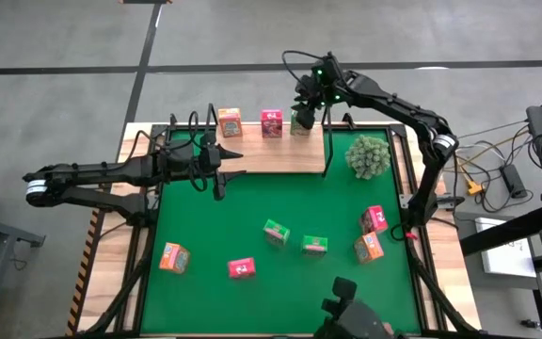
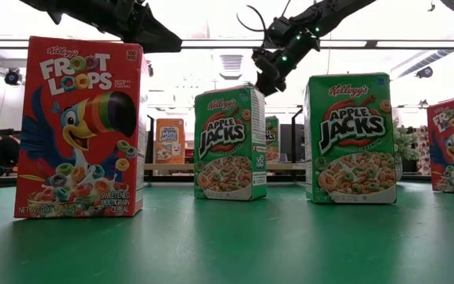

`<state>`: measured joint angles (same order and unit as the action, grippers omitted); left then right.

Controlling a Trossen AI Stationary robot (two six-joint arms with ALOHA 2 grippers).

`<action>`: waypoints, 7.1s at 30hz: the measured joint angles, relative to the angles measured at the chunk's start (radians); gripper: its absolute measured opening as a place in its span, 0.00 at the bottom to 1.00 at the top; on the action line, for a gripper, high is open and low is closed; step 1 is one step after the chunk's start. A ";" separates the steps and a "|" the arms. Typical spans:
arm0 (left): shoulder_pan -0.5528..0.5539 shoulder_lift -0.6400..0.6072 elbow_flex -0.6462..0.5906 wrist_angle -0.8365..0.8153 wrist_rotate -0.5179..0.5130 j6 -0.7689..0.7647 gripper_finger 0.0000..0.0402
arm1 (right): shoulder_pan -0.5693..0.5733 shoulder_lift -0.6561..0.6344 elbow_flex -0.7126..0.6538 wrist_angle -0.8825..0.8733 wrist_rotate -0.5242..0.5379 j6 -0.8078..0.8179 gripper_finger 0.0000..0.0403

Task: Stack cereal on shelf
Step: Put the top green cereal box on the shelf, then put the bottom red cereal box on the shelf aligned with the other red cereal box

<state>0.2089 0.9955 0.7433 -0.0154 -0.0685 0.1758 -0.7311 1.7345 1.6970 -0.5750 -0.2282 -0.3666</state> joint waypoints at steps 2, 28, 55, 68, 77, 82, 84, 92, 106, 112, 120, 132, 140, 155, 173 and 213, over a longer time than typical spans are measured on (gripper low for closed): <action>0.000 0.000 0.000 0.000 0.000 0.000 0.50 | 0.009 0.001 -0.001 0.020 0.016 -0.010 0.21; 0.000 0.000 0.000 -0.006 0.000 0.007 0.50 | 0.022 0.003 -0.107 0.062 0.071 0.008 0.03; 0.000 0.000 0.000 -0.008 0.000 0.015 0.50 | 0.024 -0.007 -0.123 -0.035 0.012 -0.173 0.03; 0.000 0.000 0.000 -0.008 0.000 0.015 0.50 | 0.024 -0.009 -0.095 -0.037 0.021 -0.145 0.03; 0.000 0.000 0.000 -0.007 0.000 0.014 0.50 | 0.049 -0.024 -0.036 -0.159 0.023 -0.103 0.03; 0.000 0.000 0.000 -0.007 0.000 0.014 0.50 | 0.061 -0.026 -0.017 -0.286 0.098 -0.107 0.03; 0.000 0.000 0.000 -0.007 0.000 0.014 0.50 | 0.059 -0.024 -0.018 -0.316 0.104 -0.112 0.03; 0.000 0.000 0.000 -0.007 0.001 0.015 0.50 | 0.055 -0.022 -0.018 -0.332 0.195 -0.123 0.03; 0.000 0.000 0.000 -0.008 0.003 0.014 0.50 | 0.048 -0.020 -0.082 -0.327 0.153 -0.104 0.03; 0.000 0.000 0.000 -0.008 0.003 0.015 0.50 | 0.044 -0.020 -0.083 -0.294 0.230 -0.104 0.03; 0.000 0.000 0.000 -0.008 0.002 0.015 0.50 | 0.040 -0.020 -0.083 -0.275 0.231 -0.116 0.03; 0.000 0.000 0.000 -0.008 -0.002 0.018 0.50 | 0.037 -0.020 -0.083 -0.280 0.231 -0.117 0.03; 0.000 0.000 0.000 -0.008 -0.001 0.018 0.50 | 0.037 -0.020 -0.083 -0.280 0.231 -0.116 0.03; -0.001 0.000 0.000 -0.013 0.000 -0.004 0.50 | 0.158 -0.112 -0.089 -0.287 0.116 0.010 0.03; -0.134 0.000 0.000 -0.079 0.032 -0.204 0.50 | 0.473 -0.327 -0.468 0.044 0.124 0.081 0.03; -0.556 0.418 0.586 -0.817 0.087 -0.798 0.53 | 0.561 -0.638 -0.992 0.898 0.123 -0.080 0.03</action>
<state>-0.3471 1.4132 1.3293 -0.8329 0.0183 -0.6227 -0.1703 1.0966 0.7048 0.3232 -0.1047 -0.4465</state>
